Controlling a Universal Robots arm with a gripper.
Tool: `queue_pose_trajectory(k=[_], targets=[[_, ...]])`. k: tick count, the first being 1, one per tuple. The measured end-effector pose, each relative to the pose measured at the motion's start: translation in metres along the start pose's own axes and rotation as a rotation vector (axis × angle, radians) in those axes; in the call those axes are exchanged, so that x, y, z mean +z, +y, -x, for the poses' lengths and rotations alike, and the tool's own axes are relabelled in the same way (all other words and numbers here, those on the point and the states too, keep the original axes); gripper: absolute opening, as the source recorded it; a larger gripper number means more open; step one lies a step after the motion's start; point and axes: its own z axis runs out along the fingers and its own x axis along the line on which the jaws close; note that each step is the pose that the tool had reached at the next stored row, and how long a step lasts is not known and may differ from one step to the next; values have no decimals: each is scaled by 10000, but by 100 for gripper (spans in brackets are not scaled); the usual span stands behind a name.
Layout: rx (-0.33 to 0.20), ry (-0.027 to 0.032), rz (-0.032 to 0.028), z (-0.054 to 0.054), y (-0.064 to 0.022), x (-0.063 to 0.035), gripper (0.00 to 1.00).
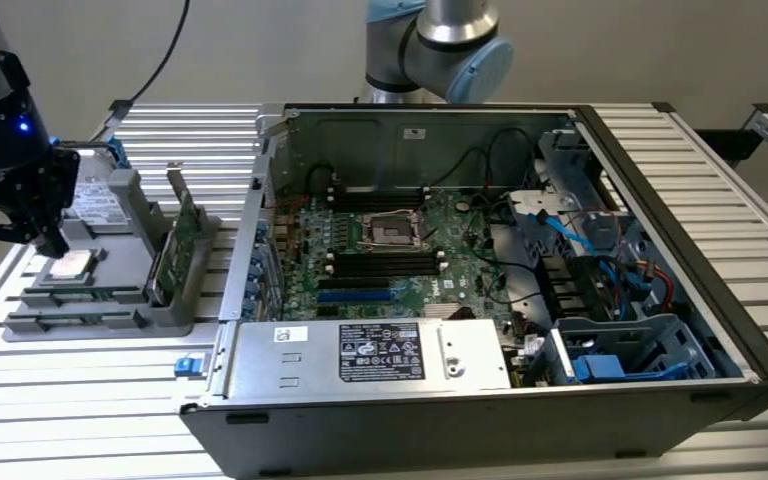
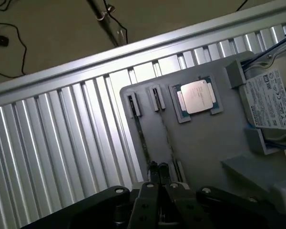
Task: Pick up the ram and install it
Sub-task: 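Pick up the ram and move it above insertion slot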
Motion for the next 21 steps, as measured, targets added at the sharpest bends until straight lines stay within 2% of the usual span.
queue_pose_trajectory(k=[5, 8, 11, 12, 13, 15, 16, 17, 19, 21], targets=[[-875, 75, -91, 4, -6, 64, 10], [-1324, 105, -126, 7, -8, 102, 10], [-1679, 101, -146, 7, -4, 137, 10], [-1768, 84, -149, 6, 1, 148, 10], [-1812, 61, -151, 4, 14, 157, 10], [-1838, 62, -150, 2, 19, 158, 10], [-1838, 61, -151, 2, 19, 158, 18], [-1839, 61, -151, 2, 19, 158, 18], [-1839, 62, -150, -2, 21, 159, 30], [-1841, 61, -151, -22, 34, 174, 30]])
